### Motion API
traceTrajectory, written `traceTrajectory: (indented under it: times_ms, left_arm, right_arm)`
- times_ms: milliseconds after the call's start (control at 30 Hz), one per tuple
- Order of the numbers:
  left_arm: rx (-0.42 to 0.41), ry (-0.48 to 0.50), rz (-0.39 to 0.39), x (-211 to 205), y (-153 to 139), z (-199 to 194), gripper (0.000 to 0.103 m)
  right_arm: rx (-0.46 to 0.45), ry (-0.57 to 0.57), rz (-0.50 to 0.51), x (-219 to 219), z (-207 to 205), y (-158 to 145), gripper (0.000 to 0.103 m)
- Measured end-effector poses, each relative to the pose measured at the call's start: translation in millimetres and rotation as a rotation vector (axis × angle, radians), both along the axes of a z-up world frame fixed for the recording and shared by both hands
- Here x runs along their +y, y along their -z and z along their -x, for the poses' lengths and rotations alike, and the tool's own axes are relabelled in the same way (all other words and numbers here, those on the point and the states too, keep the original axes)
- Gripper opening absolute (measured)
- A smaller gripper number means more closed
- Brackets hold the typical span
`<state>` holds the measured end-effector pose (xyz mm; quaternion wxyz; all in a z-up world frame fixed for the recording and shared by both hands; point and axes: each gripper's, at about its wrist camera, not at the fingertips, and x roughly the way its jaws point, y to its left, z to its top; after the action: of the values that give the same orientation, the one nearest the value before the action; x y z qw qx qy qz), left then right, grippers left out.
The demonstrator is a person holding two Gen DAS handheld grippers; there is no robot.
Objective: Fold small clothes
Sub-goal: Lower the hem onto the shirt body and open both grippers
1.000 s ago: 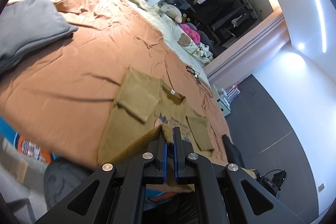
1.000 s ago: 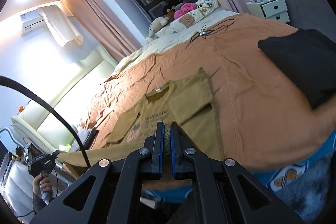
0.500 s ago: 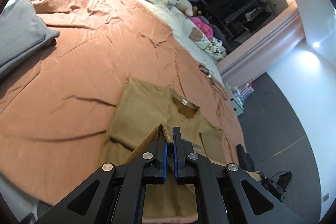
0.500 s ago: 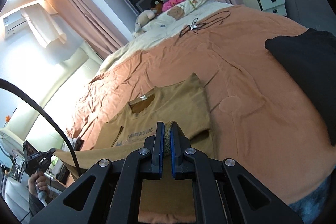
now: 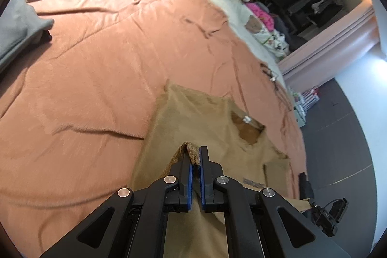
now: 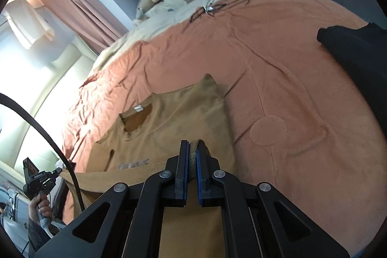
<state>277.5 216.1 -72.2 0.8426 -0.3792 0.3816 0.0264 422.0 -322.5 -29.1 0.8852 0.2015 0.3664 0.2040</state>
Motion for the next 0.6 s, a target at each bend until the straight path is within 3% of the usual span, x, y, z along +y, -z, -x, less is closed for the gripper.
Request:
traceTrajectory:
  times_ms: [167,233,267,300,333,367,433,600]
  left_arm:
    - [0.084,0.004,0.0,3,24,-32,0.006]
    - [0.108,0.017,-0.011,2,31,-38,0.016]
    - [0.112,0.025,-0.025,1,31,-40,0.021]
    - [0.113,0.031,-0.042,0,32,-40,0.035]
    - [0.11,0.037,-0.062,0,31,-39,0.048]
    - [0.1,0.042,-0.085,-1,29,-38,0.054]
    - [0.087,0.042,-0.114,0,26,-34,0.065]
    - [0.112,0.092,-0.183,-6,25,-31,0.065]
  right_arm:
    - [0.082,0.02,0.003,9,-39,17,0.004]
    - [0.128,0.022,0.01,12,-51,22,0.006]
    - [0.13,0.021,0.013,12,-54,22,0.014]
    - [0.124,0.02,0.021,14,-56,20,0.021]
    - [0.113,0.018,0.029,13,-54,18,0.043]
    - [0.099,0.013,0.034,13,-52,15,0.062]
    - [0.061,0.01,0.046,14,-48,10,0.065]
    - [0.031,-0.027,0.126,19,-35,6,0.065]
